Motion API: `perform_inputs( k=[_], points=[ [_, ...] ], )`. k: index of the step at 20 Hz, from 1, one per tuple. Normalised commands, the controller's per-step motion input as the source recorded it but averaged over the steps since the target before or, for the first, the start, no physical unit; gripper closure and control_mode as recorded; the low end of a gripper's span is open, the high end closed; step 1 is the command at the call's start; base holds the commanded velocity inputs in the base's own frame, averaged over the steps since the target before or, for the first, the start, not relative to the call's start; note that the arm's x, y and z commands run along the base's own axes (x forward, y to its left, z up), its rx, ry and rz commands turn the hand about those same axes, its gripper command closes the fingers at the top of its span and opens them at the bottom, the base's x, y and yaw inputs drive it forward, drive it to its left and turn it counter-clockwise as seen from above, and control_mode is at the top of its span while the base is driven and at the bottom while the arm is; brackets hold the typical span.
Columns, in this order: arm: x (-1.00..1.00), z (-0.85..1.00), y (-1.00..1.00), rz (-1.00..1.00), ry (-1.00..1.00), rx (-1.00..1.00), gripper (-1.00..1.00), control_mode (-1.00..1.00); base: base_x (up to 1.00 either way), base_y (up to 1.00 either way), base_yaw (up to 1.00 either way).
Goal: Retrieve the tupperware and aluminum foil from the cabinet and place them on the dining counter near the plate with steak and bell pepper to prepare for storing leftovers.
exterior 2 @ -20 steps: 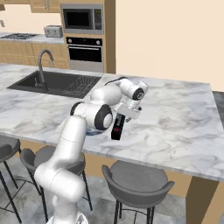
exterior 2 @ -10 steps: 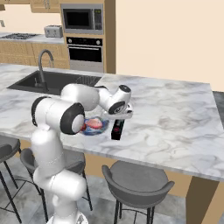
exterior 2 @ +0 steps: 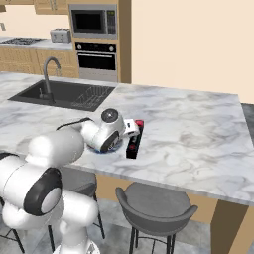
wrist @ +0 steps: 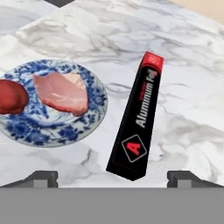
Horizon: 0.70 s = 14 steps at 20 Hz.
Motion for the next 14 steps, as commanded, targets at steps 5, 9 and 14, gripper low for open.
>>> perform_inputs(
  k=[5,9,14],
  points=[
    [-0.54,1.0,0.19,0.0,0.0,-0.02,-1.0,-1.0,0.0,0.0,0.0],
    [-0.63,1.0,0.41,0.0,0.01,0.14,-1.0,-1.0,0.0,0.0,0.0],
    [-0.66,0.99,0.62,0.0,0.0,0.25,-1.0,-1.0,0.0,0.0,0.0]
  ],
)
